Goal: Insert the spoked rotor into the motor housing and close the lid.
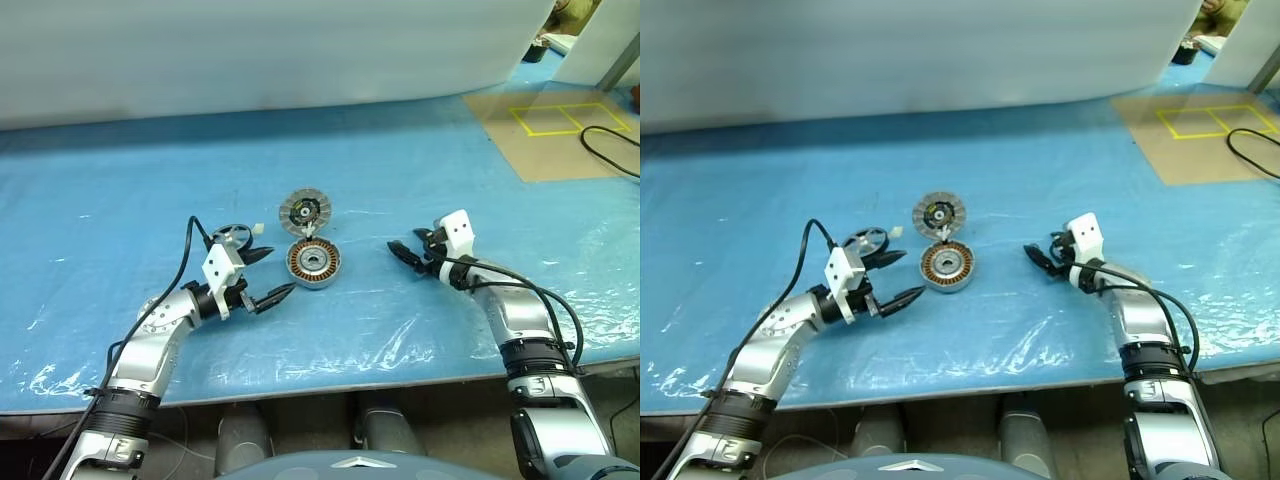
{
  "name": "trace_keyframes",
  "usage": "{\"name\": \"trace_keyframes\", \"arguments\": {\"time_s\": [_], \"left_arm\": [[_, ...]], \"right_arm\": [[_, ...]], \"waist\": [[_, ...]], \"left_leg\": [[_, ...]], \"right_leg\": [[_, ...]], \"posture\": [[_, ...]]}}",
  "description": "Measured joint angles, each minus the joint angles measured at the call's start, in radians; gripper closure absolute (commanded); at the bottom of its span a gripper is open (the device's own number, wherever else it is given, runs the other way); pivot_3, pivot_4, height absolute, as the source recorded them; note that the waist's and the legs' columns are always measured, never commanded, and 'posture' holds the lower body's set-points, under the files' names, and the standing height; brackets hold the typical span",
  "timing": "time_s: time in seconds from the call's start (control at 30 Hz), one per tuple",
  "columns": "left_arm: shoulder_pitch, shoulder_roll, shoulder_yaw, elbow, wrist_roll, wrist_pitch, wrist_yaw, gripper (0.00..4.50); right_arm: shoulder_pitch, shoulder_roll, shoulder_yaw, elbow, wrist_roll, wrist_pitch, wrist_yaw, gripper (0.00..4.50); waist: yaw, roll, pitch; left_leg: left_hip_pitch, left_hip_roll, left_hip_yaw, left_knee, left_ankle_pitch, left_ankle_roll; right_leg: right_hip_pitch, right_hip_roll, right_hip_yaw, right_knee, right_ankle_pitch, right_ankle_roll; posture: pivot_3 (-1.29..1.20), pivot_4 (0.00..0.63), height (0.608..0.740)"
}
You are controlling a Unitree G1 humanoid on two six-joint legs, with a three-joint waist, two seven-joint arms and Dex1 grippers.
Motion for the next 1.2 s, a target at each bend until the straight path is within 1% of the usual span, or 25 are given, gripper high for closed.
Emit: {"name": "trace_keyframes", "arguments": {"time_s": [0.27, 0.3, 0.37, 0.43, 0.63, 0.8, 0.97, 1.2], "left_arm": [[0.0, 0.0, 0.0, 0.0, 0.01, 0.0, 0.0, 0.0], [0.0, 0.0, 0.0, 0.0, 0.011, 0.0, 0.0, 0.0], [0.0, -0.001, 0.0, 0.0, 0.012, 0.0, 0.0, 0.0], [0.0, -0.002, 0.0, 0.0, 0.013, 0.0, 0.001, 0.0], [-0.002, -0.002, 0.0, 0.002, 0.014, 0.0, 0.0, 0.0], [-0.002, -0.002, 0.0, 0.003, 0.015, -0.001, 0.001, 0.0], [-0.002, -0.002, 0.001, 0.003, 0.014, -0.001, 0.001, 0.0], [0.0, 0.001, 0.004, 0.003, 0.014, -0.001, 0.007, 0.0]], "right_arm": [[0.008, -0.029, 0.05, 0.0, -0.051, -0.041, 0.035, 0.52], [0.009, -0.03, 0.054, 0.0, -0.054, -0.045, 0.037, 0.69], [0.01, -0.03, 0.056, 0.0, -0.055, -0.049, 0.038, 1.1], [0.01, -0.031, 0.059, 0.0, -0.061, -0.05, 0.037, 1.72], [0.005, -0.031, 0.07, 0.0, -0.072, -0.053, 0.036, 3.88], [0.0, -0.028, 0.077, 0.001, -0.076, -0.054, 0.036, 3.94], [-0.021, 0.039, 0.078, -0.022, -0.031, -0.008, 0.047, 3.94], [-0.122, 0.077, 0.091, -0.235, 0.063, 0.049, 0.126, 3.94]], "waist": [[0.0, 0.0, 0.0], [0.0, 0.0, 0.0], [-0.001, 0.0, 0.0], [-0.001, 0.0, 0.0], [-0.001, 0.0, 0.0], [-0.003, 0.0, 0.0], [-0.005, 0.001, 0.001], [-0.002, 0.002, 0.001]], "left_leg": [[0.001, 0.0, 0.0, 0.0, 0.0, 0.0], [0.001, 0.0, 0.0, 0.0, 0.0, 0.0], [0.001, 0.0, 0.0, 0.0, 0.0, 0.0], [0.001, 0.0, 0.0, 0.0, 0.0, 0.0], [0.002, 0.0, 0.0, 0.0, 0.0, 0.0], [0.002, 0.0, 0.0, 0.0, 0.0, 0.0], [0.001, 0.0, 0.0, 0.0, 0.0, 0.0], [-0.002, 0.001, 0.0, -0.001, 0.0, 0.0]], "right_leg": [[0.001, 0.0, 0.0, 0.0, 0.0, 0.0], [0.001, 0.0, 0.0, 0.0, 0.0, 0.0], [0.001, 0.0, 0.0, 0.0, 0.0, 0.0], [0.001, 0.0, 0.0, 0.0, 0.0, 0.0], [0.001, 0.0, 0.0, 0.0, 0.0, 0.0], [0.002, 0.0, 0.0, 0.0, 0.0, 0.0], [0.0, 0.0, 0.0, 0.001, 0.0, 0.0], [-0.002, 0.0, 0.0, 0.0, 0.0, 0.0]], "posture": [[0.0, 0.15, 0.74], [0.0, 0.15, 0.74], [0.0, 0.15, 0.74], [0.0, 0.15, 0.74], [0.0, 0.15, 0.74], [0.0, 0.15, 0.74], [0.0, 0.15, 0.74], [0.0, 0.15, 0.74]]}}
